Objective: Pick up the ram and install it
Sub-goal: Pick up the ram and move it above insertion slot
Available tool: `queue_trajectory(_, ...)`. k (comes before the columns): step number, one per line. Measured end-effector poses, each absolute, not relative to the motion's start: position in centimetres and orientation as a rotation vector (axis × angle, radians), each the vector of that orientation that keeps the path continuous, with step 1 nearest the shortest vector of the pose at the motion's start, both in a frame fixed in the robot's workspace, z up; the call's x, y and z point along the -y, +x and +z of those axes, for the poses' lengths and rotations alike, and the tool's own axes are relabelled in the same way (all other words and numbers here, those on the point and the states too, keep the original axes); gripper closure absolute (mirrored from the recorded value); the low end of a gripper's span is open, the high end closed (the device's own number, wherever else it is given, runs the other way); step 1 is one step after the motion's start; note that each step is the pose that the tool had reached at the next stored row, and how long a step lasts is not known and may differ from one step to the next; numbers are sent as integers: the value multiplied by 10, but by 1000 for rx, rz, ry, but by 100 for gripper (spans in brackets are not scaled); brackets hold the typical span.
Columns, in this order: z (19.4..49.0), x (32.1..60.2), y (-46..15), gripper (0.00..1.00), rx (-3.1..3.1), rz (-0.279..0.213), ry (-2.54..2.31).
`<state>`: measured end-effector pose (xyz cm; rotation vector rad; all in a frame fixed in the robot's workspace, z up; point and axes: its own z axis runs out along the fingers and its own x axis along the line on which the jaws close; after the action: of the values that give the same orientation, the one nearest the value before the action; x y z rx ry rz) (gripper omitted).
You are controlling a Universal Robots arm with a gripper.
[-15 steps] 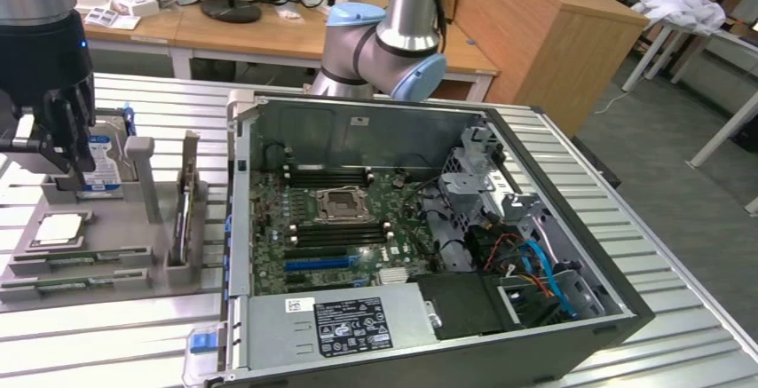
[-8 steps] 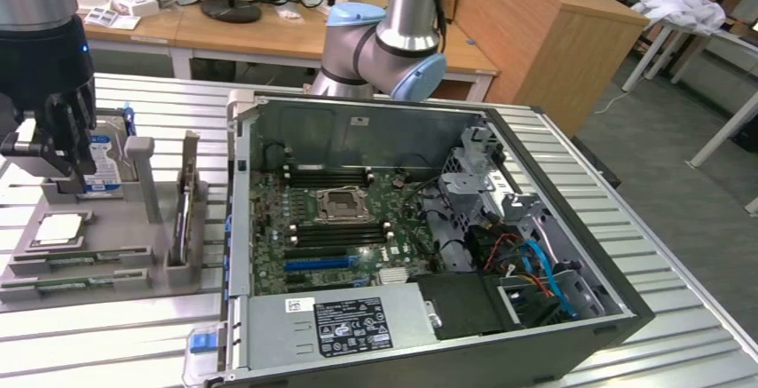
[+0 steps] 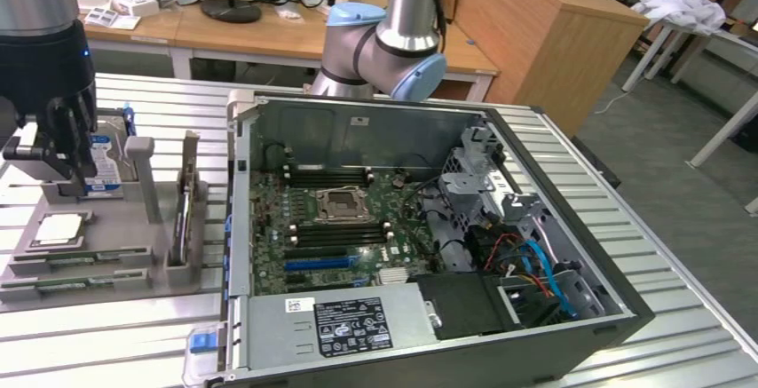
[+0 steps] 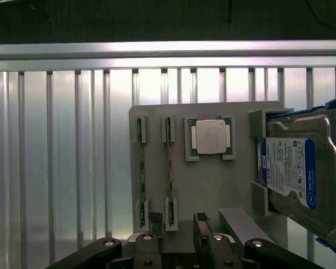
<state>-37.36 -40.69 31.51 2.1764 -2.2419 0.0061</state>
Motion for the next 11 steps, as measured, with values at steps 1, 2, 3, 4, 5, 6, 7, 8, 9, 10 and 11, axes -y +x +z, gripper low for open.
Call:
queue_trajectory(1,314,407,-374,64,2242,6,2176)
queue_trajectory(2,314,407,-374,64,2242,6,2176)
queue_trajectory(3,313,407,-374,64,2242,6,2176)
queue_trajectory(4,313,407,-374,64,2242,6,2176)
queue_trajectory(5,312,407,-374,64,2242,6,2176)
queue_trajectory(6,311,407,-374,64,2242,6,2176)
queue_trajectory(7,311,407,-374,64,2242,6,2176)
queue_trajectory(8,310,407,-374,64,2242,6,2176)
queue_trajectory(9,309,407,-374,64,2242,6,2176)
queue_trajectory(10,308,407,-374,64,2242,6,2176)
queue_trajectory(11,307,407,-374,64,2242,6,2176)
